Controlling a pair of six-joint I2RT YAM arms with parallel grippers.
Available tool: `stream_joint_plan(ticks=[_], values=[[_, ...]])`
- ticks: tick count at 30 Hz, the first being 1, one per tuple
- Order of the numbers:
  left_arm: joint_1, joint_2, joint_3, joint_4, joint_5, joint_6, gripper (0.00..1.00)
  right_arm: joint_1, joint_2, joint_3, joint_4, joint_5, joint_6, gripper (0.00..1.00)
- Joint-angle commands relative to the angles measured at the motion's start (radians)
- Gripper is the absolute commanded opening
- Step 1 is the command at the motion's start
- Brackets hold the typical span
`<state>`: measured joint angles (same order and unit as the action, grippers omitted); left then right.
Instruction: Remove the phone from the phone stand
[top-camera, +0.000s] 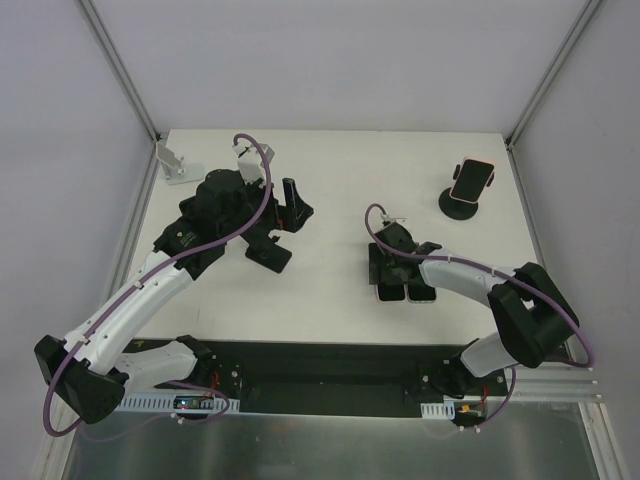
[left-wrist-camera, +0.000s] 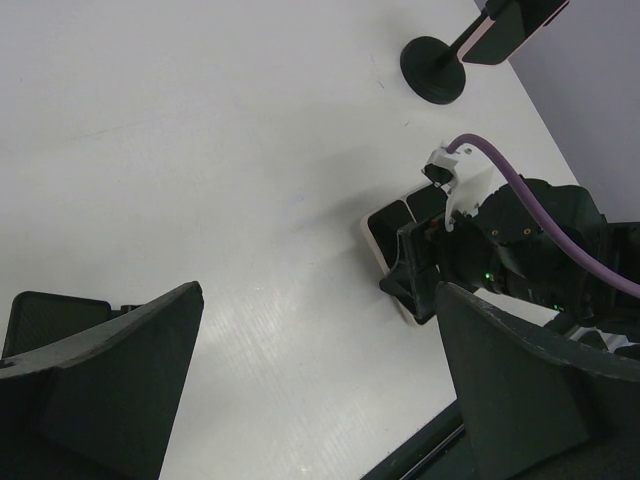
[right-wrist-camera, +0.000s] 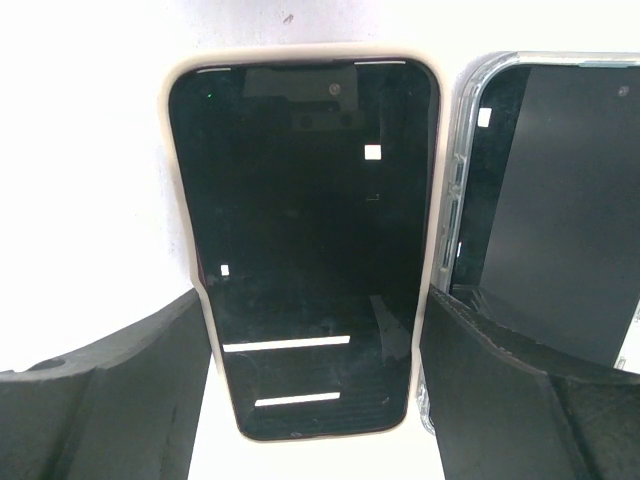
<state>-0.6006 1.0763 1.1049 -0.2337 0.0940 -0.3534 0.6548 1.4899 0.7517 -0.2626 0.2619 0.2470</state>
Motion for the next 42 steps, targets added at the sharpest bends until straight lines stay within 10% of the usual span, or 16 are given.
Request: stream_joint_plan(ticks=[1, 29, 42], values=[[0.007, 0.002, 0.035, -0.004, -0.016, 0.014, 0.99, -0.007, -0.006, -0.012, 0.025, 0.016, 0.04, 0.66], [0.018, -0.001, 0.032, -0.021, -0.04, 0.011, 0.99, 0.035, -0.143, -0.012, -0.023, 0.046, 0.051, 0.93], [0.3, -0.047, -0.111, -0.085, 0.114, 0.002, 0.99, 0.039, -0.555, -0.212, 0.429, -0.065, -0.124, 0.96]])
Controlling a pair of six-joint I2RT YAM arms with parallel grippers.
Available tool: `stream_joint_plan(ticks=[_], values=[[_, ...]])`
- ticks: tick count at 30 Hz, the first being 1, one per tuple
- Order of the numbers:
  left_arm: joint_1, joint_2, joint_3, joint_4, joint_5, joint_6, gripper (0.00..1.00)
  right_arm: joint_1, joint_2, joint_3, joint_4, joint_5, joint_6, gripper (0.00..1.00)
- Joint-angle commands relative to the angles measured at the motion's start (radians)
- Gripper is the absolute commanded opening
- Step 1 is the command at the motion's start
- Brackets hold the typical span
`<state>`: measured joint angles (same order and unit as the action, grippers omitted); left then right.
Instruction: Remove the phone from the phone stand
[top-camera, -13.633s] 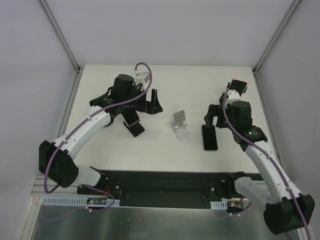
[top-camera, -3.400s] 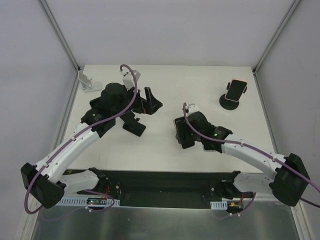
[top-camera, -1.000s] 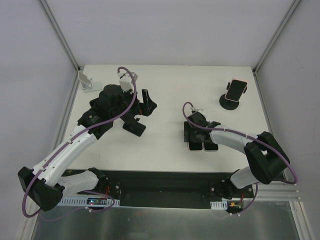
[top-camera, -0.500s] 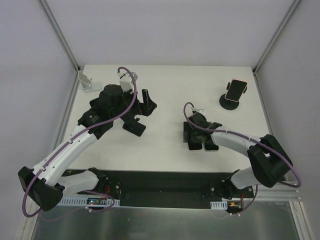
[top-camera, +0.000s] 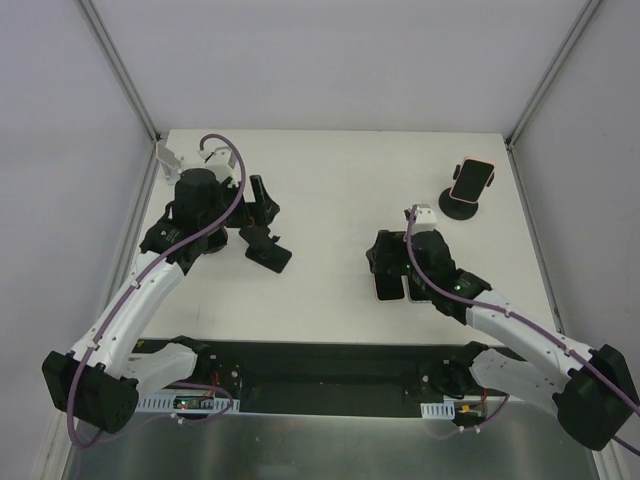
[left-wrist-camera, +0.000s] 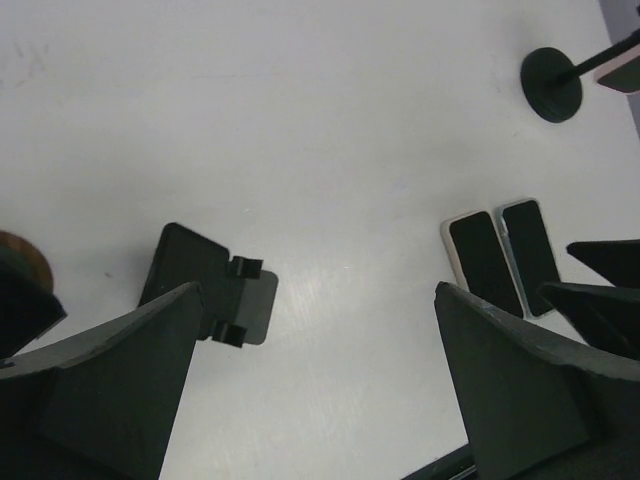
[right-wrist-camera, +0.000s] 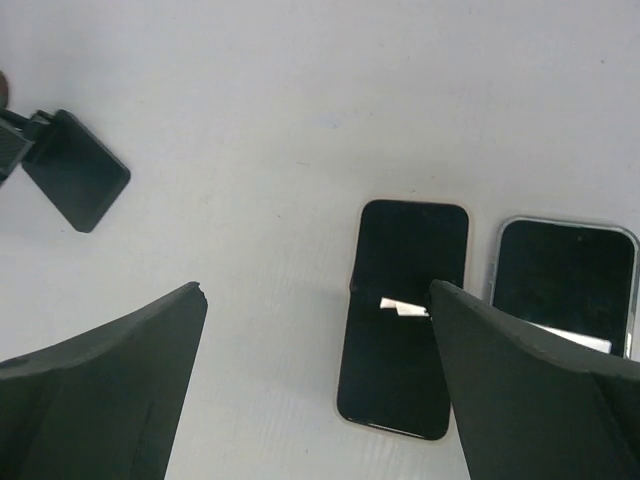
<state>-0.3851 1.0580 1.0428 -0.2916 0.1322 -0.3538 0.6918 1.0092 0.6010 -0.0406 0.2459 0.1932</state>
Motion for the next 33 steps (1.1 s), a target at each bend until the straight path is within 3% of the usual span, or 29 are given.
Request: stream_joint_plan(ticks=[1, 11, 16, 21, 29, 33], values=[[0.1, -0.027, -0.072, -0.032, 0.083, 0.009, 0.99, 0.002, -0.107, -0.094, 0.229, -0.053, -0.08, 0.96], [0.173, 0.045, -0.145, -0.038, 0.064, 0.059, 0.89, 0.0, -0.162, -0.171, 0.308, -0.083, -0.101, 0.96], [0.219, 0.151, -0.115, -0.041, 0.142, 0.093, 0.82, -0.001, -0.159, -0.188, 0.329, -0.094, -0.097, 0.96], [0.244, 0.241, -0.092, -0.04, 0.237, 0.116, 0.68, -0.011, -0.169, -0.205, 0.341, -0.099, -0.086, 0.96], [0.246, 0.273, -0.079, -0.041, 0.25, 0.127, 0.47, -0.032, -0.185, -0.219, 0.341, -0.114, -0.09, 0.96], [0.246, 0.287, -0.076, -0.04, 0.247, 0.124, 0.28, -0.043, -0.178, -0.21, 0.341, -0.129, -0.097, 0.96]])
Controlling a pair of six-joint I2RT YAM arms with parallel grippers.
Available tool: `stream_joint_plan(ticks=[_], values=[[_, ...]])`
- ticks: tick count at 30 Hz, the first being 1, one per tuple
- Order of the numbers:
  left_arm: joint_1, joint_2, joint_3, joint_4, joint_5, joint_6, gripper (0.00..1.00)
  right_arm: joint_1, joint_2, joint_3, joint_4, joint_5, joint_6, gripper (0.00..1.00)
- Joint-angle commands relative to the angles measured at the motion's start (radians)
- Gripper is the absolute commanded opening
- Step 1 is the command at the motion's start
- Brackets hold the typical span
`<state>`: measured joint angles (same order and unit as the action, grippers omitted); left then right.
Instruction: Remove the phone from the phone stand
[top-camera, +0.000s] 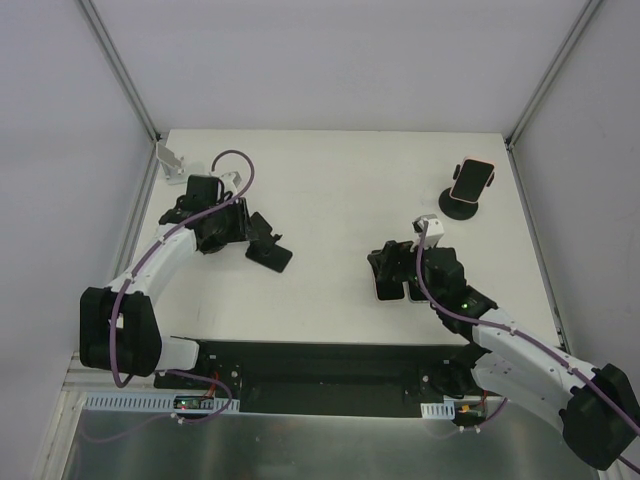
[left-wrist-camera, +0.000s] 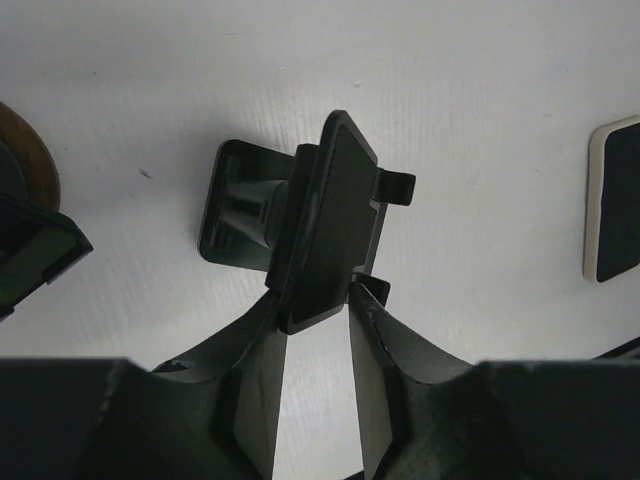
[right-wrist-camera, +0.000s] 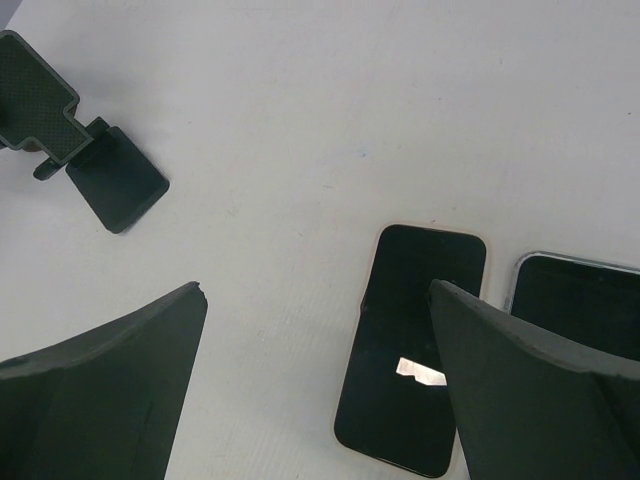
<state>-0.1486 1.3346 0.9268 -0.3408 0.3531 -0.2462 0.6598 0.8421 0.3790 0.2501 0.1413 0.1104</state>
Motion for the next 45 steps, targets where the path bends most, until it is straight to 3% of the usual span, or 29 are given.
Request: stream_joint_plan(ticks=[1, 12, 20, 24, 45], values=[[0.009, 0.012, 0.043, 0.008, 0.024, 0.016, 0.25, -0.011, -0.008, 0.014, 0.051, -0.028, -0.015, 0.96], [0.009, 0.04, 0.056, 0.036, 0.046, -0.007, 0.0, -0.029, 0.015, 0.038, 0.049, -0.065, -0.032, 0.96], [0.011, 0.04, 0.124, 0.104, 0.083, -0.044, 0.0, -0.043, -0.008, 0.046, 0.011, -0.075, -0.048, 0.96], [0.032, 0.075, 0.226, 0.135, 0.078, -0.073, 0.0, -0.046, -0.029, 0.051, -0.017, -0.074, -0.06, 0.96], [0.276, 0.59, 0.829, 0.246, 0.026, -0.179, 0.0, -0.06, -0.14, 0.054, -0.152, -0.029, -0.08, 0.96]])
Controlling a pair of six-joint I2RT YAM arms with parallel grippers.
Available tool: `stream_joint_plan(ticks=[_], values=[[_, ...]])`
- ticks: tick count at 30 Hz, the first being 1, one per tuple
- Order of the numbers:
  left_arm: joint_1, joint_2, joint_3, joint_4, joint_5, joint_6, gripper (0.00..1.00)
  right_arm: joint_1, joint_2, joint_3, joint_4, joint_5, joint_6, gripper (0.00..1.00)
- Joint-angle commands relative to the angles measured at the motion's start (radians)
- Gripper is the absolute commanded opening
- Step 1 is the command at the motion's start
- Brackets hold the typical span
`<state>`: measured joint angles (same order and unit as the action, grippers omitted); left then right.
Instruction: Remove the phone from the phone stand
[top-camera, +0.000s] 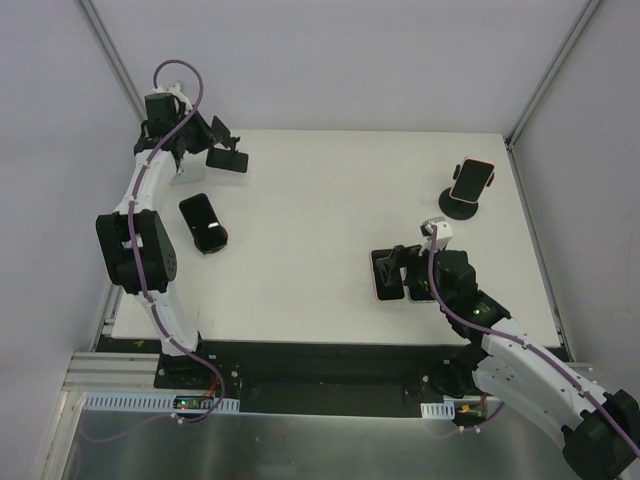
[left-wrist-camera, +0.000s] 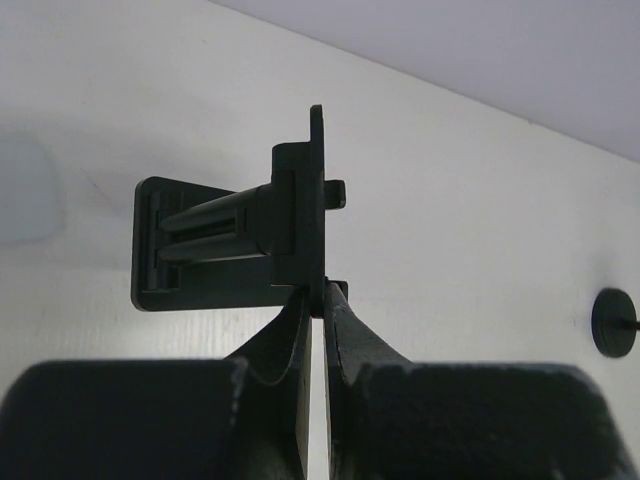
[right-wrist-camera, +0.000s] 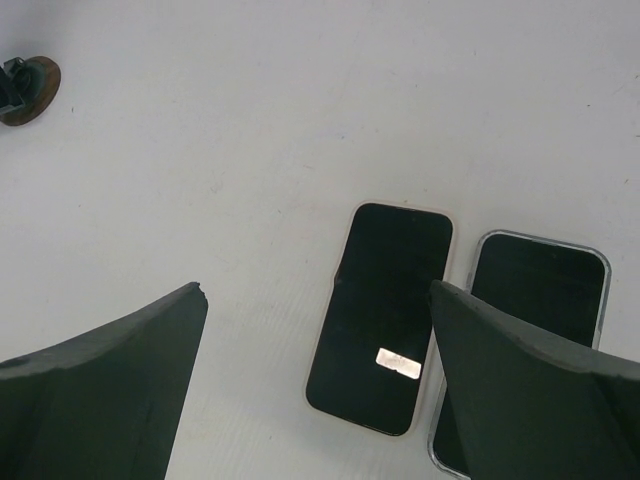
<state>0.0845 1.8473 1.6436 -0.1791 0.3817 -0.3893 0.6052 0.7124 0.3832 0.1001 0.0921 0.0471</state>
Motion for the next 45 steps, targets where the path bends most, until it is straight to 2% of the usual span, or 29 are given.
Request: stream_joint_plan(ticks=[1, 9, 17, 19, 20, 23, 26, 27, 30, 31, 33, 34, 38, 45], values=[[0.052, 0.099, 0.133, 0.087, 0.008, -0.043, 0.0, -0.008, -0.007, 0.055, -0.005, 0.023, -0.019, 0.96], [0.103, 0.303, 0.295, 0.135, 0.062, -0.069, 0.0, -0.01, 0.044, 0.085, -0.008, 0.038, -0.024, 0.96], [0.127, 0.383, 0.286, 0.171, 0.123, -0.094, 0.0, -0.012, 0.087, 0.1, 0.01, 0.047, -0.012, 0.96], [0.13, 0.385, 0.262, 0.171, 0.134, -0.089, 0.03, -0.013, 0.096, 0.1, 0.016, 0.046, -0.009, 0.96], [0.13, 0.383, 0.253, 0.173, 0.134, -0.086, 0.09, -0.012, 0.099, 0.103, 0.019, 0.046, -0.007, 0.96], [0.138, 0.359, 0.207, 0.176, 0.131, -0.076, 0.18, -0.013, 0.104, 0.103, 0.027, 0.044, -0.006, 0.96], [0.147, 0.323, 0.173, 0.178, 0.129, -0.062, 0.36, -0.013, 0.101, 0.102, 0.029, 0.041, -0.006, 0.96], [0.149, 0.302, 0.165, 0.176, 0.128, -0.056, 0.48, -0.013, 0.101, 0.1, 0.03, 0.04, -0.006, 0.96], [0.147, 0.25, 0.137, 0.176, 0.114, -0.036, 0.64, -0.013, 0.091, 0.097, 0.03, 0.035, -0.006, 0.96], [0.149, 0.234, 0.119, 0.178, 0.109, -0.031, 0.73, -0.015, 0.088, 0.094, 0.03, 0.034, -0.007, 0.96], [0.147, 0.184, 0.099, 0.176, 0.092, -0.025, 0.8, -0.013, 0.078, 0.089, 0.03, 0.031, -0.007, 0.96], [0.147, 0.167, 0.088, 0.176, 0.086, -0.023, 0.87, -0.013, 0.075, 0.088, 0.03, 0.029, -0.01, 0.96], [0.149, 0.069, 0.01, 0.176, 0.066, -0.019, 0.97, -0.015, 0.056, 0.082, 0.023, 0.017, -0.018, 0.96], [0.147, -0.188, -0.178, 0.116, -0.015, 0.016, 0.99, -0.015, 0.036, 0.079, 0.013, -0.017, -0.035, 0.96]])
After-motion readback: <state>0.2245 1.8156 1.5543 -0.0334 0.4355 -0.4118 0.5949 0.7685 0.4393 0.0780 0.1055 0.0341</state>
